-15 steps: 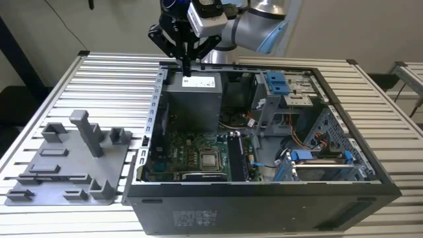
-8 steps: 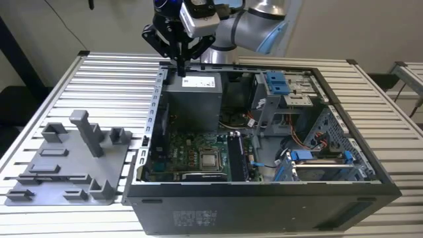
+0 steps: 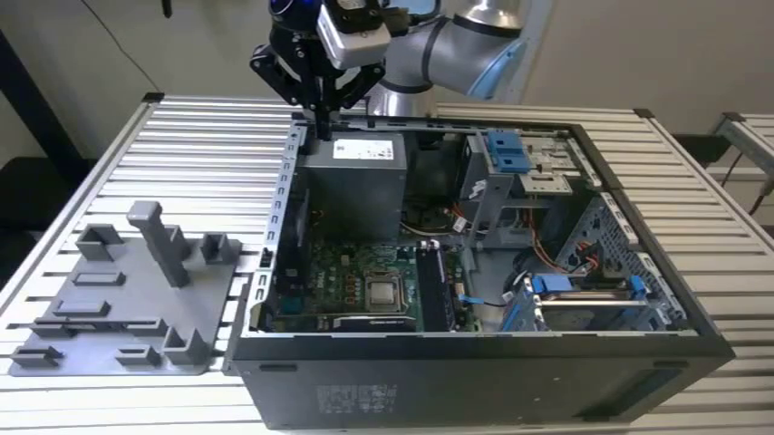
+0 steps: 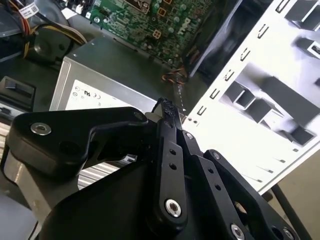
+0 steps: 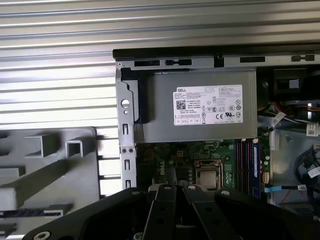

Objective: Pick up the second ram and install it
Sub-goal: 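Reach for the second ram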

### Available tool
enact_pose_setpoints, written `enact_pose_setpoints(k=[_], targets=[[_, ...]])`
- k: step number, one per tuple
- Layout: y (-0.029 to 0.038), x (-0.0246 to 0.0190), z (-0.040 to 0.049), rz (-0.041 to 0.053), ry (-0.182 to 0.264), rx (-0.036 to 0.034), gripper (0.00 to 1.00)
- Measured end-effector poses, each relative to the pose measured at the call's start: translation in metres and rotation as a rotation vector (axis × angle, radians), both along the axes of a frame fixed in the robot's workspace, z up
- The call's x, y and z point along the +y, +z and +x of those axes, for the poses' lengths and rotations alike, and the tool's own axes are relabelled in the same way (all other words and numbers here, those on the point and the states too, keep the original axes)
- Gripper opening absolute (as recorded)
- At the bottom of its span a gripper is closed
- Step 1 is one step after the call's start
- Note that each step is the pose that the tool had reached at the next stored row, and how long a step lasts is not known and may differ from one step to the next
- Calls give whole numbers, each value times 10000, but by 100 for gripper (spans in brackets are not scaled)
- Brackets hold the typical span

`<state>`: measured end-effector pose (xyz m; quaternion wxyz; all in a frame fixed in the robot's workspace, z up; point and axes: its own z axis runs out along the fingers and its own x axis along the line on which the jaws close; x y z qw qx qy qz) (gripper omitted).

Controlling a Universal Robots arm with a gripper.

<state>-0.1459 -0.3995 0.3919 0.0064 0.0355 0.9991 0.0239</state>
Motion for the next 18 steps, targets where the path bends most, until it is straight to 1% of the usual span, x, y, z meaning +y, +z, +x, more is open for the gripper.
enact_pose_setpoints(k=[8, 18], targets=[[-1, 0, -81, -1, -1, 31, 11], [-4, 0, -277, 0, -1, 59, 11]])
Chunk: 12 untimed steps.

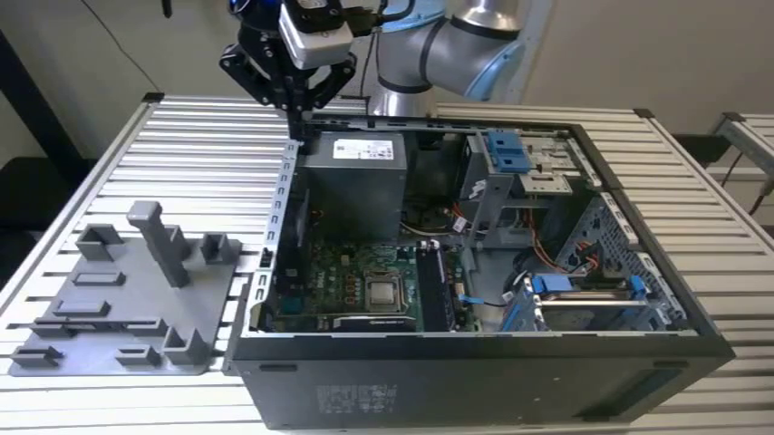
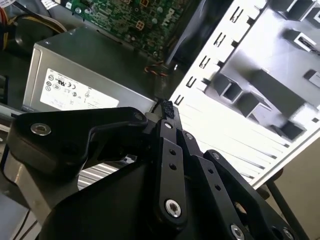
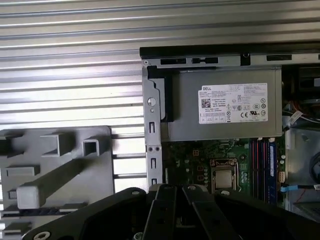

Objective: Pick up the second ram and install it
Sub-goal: 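Reach for the second ram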

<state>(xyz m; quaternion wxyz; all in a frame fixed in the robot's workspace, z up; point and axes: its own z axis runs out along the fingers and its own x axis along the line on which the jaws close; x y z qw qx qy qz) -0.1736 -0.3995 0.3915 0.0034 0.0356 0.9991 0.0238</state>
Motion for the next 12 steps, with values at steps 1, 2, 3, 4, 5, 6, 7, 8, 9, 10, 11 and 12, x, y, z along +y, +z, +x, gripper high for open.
enact_pose_setpoints(k=[1, 2, 3, 4, 5, 6, 7, 8, 9, 10, 11, 12], targets=[[0, 0, -20, 0, 1, 2, 11], [-1, 0, -45, 0, 1, 6, 11], [-1, 0, -72, 0, 1, 8, 11], [-1, 0, -103, 0, 0, 10, 11], [-2, 0, -131, 0, 0, 12, 11], [-2, 0, -159, -1, 0, 15, 11], [-3, 0, -187, 0, 0, 17, 11], [-4, 0, -212, 0, 1, 19, 11], [-4, 0, -235, 0, 1, 23, 11], [-4, 0, -256, 0, 1, 26, 11], [-5, 0, -273, 0, 0, 29, 11], [-5, 0, -289, -1, 0, 32, 11]])
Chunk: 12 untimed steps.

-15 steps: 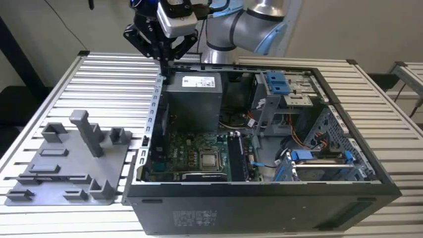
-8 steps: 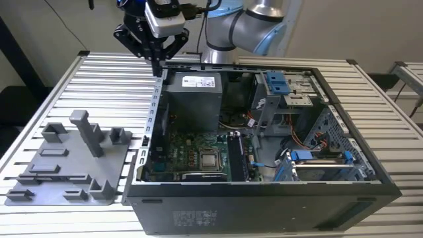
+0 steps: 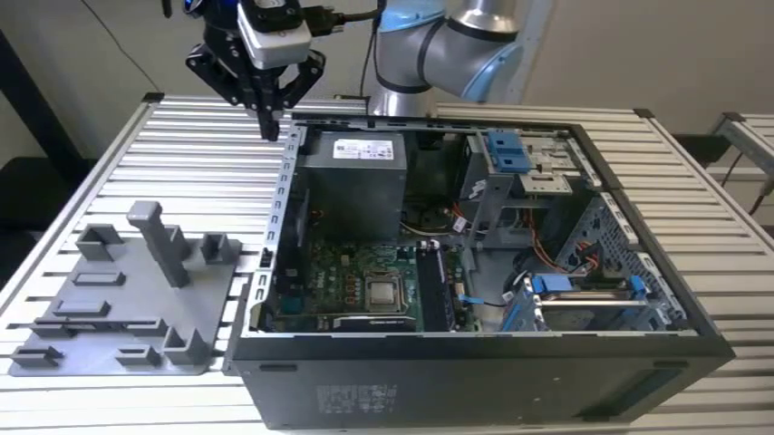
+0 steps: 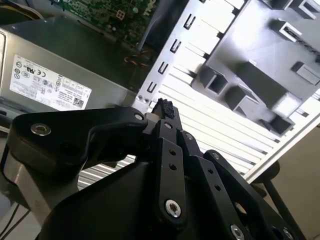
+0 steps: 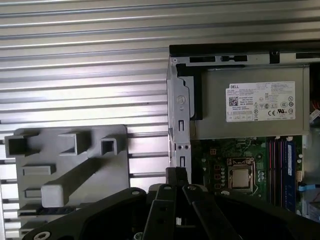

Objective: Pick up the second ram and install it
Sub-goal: 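Reach for the second ram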

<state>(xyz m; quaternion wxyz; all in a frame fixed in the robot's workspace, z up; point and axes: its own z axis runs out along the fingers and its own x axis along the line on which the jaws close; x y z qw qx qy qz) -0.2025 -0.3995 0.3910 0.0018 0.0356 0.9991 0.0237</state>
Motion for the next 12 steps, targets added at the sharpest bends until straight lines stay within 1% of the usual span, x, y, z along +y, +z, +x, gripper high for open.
enact_pose_setpoints(k=[7, 12], targets=[[-3, 0, -121, 1, 1, 2, 11], [-6, 0, -251, 2, 0, -8, 11]])
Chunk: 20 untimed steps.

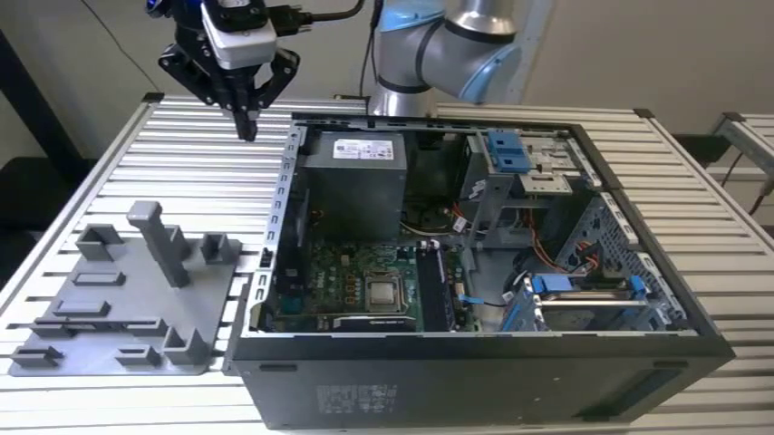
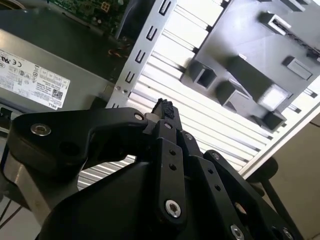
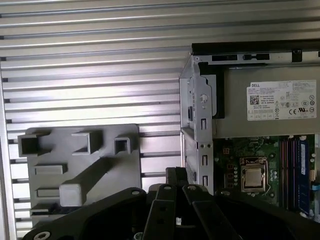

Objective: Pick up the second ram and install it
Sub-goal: 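Reach for the second ram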

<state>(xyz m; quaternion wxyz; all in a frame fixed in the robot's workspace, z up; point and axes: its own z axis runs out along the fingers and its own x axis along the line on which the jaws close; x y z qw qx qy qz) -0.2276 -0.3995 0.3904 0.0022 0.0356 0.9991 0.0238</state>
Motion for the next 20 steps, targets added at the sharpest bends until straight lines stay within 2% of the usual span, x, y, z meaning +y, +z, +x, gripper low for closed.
enact_pose_setpoints(k=[20], targets=[[-4, 0, -616, -1, 1, -54, 11]])
